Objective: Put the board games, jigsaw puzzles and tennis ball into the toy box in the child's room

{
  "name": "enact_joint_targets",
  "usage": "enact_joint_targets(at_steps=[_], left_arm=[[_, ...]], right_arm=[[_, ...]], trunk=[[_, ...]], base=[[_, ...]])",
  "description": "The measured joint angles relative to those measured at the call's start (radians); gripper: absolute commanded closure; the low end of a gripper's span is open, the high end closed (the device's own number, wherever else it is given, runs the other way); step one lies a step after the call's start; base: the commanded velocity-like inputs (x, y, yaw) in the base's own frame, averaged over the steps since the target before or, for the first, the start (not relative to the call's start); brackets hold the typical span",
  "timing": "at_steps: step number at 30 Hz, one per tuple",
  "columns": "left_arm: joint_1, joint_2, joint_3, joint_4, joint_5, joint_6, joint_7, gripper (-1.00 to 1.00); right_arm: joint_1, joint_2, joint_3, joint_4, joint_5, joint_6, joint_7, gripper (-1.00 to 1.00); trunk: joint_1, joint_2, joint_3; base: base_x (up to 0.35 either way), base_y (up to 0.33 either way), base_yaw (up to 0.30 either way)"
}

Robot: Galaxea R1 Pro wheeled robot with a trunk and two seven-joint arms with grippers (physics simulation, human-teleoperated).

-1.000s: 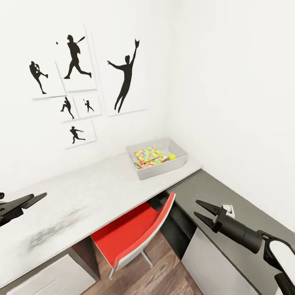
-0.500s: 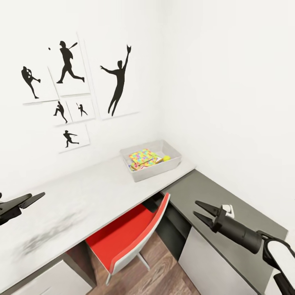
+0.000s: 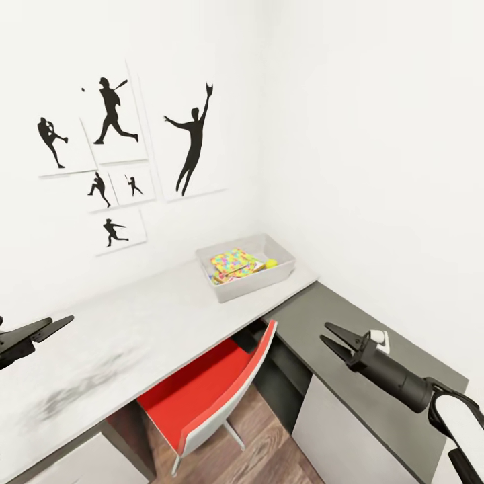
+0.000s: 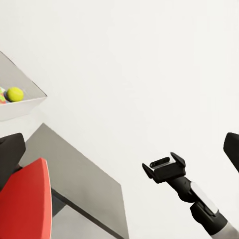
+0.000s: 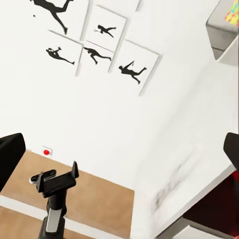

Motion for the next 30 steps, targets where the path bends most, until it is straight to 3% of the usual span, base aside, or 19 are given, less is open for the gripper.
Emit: enact_joint_targets(at_steps=[5, 24, 30], left_arm=[[0.0, 0.0, 0.0, 0.0, 0.0, 0.0, 0.0, -1.0], [0.0, 0.002, 0.006, -0.001, 0.0, 0.0, 0.0, -1.0], [0.0, 0.002, 0.007, 0.0, 0.0, 0.0, 0.0, -1.0]], right_arm=[[0.0, 0.001, 0.0, 0.0, 0.028, -0.003, 0.022, -1.0], [0.0, 0.001, 0.002, -0.001, 0.034, -0.01, 0.026, -1.0], [0.0, 0.001, 0.002, -0.001, 0.034, -0.01, 0.025, -1.0]], trunk=[[0.0, 0.0, 0.008], [0.0, 0.0, 0.034], [0.0, 0.0, 0.035]], base=[[-0.088, 0.0, 0.0], [-0.195, 0.025, -0.001], [-0.095, 0.107, -0.183]])
